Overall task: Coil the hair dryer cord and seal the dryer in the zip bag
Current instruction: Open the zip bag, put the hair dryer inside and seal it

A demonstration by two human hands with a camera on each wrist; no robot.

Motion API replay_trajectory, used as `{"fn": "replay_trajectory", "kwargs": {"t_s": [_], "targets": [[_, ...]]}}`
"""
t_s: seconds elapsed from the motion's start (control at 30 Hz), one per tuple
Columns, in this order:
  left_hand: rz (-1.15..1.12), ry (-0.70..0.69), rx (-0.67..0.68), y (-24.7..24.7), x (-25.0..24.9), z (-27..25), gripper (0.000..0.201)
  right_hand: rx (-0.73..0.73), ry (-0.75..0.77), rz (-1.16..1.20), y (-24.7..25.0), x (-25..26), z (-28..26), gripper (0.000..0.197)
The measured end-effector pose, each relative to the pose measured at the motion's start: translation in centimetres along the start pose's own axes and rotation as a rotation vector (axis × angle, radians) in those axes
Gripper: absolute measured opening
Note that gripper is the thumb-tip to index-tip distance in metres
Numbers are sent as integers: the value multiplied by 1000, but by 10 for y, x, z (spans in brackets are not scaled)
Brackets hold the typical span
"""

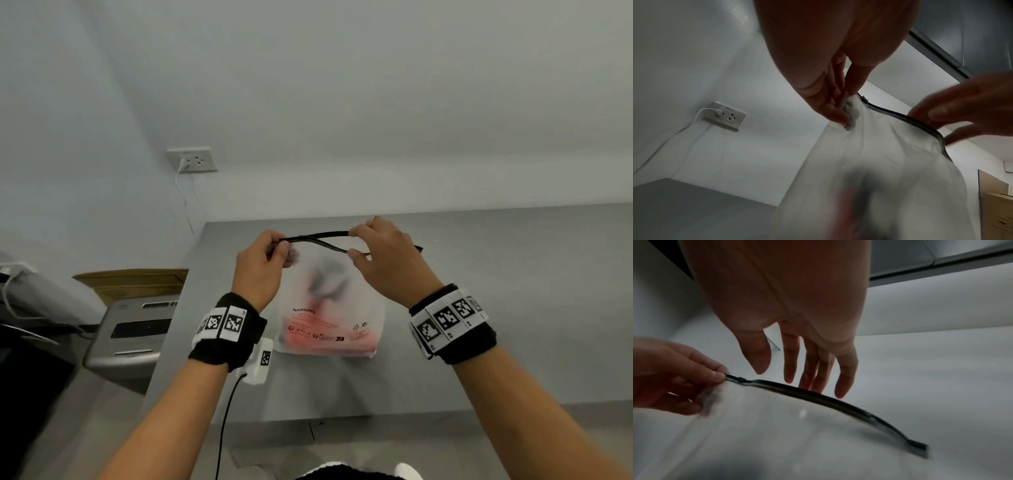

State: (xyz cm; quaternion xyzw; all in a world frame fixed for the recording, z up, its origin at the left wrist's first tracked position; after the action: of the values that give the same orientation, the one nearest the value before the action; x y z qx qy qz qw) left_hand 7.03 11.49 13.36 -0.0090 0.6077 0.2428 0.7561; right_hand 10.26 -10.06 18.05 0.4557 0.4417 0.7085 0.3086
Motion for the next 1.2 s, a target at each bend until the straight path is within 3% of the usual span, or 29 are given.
{"fn": "replay_trajectory", "kwargs": {"t_s": [0.1,0.2,0.3,0.47,0.8,1.07,1.2], "targets": [[3,-15,-14,2,-2,-6,10,29,130,38,-14,40,10,44],[48,-68,-6,6,-8,-10,10,99,204,-24,-35,71,19,37],[75,-91,-13,12,-11,-12,10,118,200,-66,-47,86,24,24],[76,-84,-46,17,-10,-15,10,38,199,-85,-48,83,22,22],[60,-61,-120,27,-3,-9,14,35,24,-122,-20,-1,10,19],[50,-34,-154,32,4,-8,12,38,-265,-87,15,-89,-18,16],[18,-52,-139,26,3,-9,14,81,-214,-67,14,-86,-17,14]]}}
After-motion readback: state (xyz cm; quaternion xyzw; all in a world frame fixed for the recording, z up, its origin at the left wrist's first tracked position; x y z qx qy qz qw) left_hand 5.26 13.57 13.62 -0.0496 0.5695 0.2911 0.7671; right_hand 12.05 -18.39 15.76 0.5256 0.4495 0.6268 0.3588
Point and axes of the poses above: each hand's wrist, its own z-axis towards the middle knuckle, its own y-axis out of the back of the hand, x = y × z, the point moved 9 cm from there along z, towards the middle knuckle, and after that the axes turned 6 degrees about -y, right-handed, at the moved point
